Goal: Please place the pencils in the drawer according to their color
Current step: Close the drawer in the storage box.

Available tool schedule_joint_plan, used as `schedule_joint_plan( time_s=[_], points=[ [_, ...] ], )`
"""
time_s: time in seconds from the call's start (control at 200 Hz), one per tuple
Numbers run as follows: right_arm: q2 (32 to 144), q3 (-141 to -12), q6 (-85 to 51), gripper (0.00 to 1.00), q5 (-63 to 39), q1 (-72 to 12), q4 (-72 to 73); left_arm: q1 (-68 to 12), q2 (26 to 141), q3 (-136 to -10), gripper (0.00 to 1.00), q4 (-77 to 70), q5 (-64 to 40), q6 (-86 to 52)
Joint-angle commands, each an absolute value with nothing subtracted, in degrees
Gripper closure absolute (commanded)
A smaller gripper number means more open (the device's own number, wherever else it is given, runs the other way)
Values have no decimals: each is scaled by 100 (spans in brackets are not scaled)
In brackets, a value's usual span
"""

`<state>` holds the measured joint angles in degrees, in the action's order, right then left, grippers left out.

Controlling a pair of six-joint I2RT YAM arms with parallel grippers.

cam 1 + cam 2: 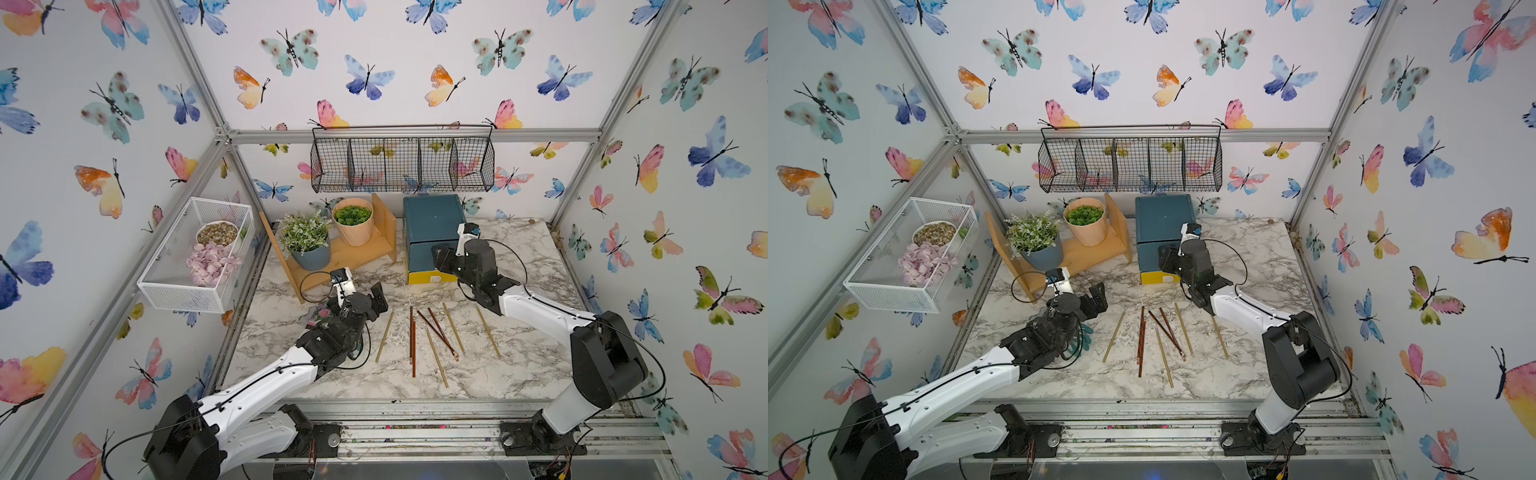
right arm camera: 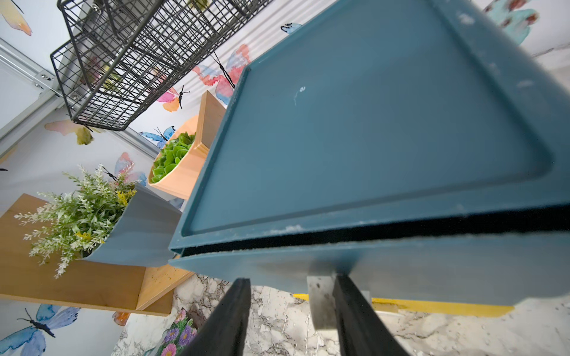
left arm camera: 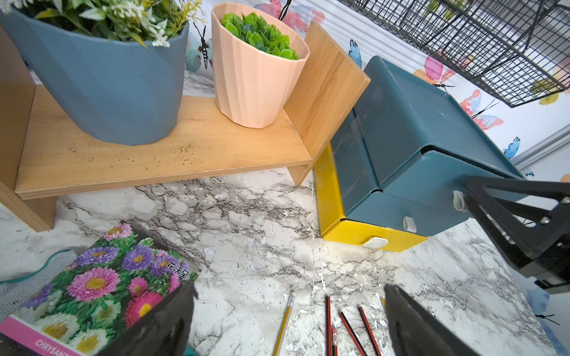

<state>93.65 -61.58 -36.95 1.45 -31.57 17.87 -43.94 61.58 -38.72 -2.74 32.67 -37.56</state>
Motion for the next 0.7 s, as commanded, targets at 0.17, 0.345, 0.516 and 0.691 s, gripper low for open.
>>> schedule_joint_plan(
  time_s=[0.17,0.345,0.516,0.691],
  points=[
    [9598,-6354,-3801,41,393,-3155,1844,-4371,6100,-3841,2,-327,3221,-3779],
    [9664,-6446,-3823,37,466,-3155,1825,-4375,6073,-3841,2,-317,3208,-3779],
    [9703,-6510,-3841,32,461,-3155,1795,-4377,6064,-3843,2,-331,3208,-3771],
    [9753,-6537,-3875,29,474,-3155,1755,-4377,6095,-3852,2,-329,3208,-3771]
  ],
)
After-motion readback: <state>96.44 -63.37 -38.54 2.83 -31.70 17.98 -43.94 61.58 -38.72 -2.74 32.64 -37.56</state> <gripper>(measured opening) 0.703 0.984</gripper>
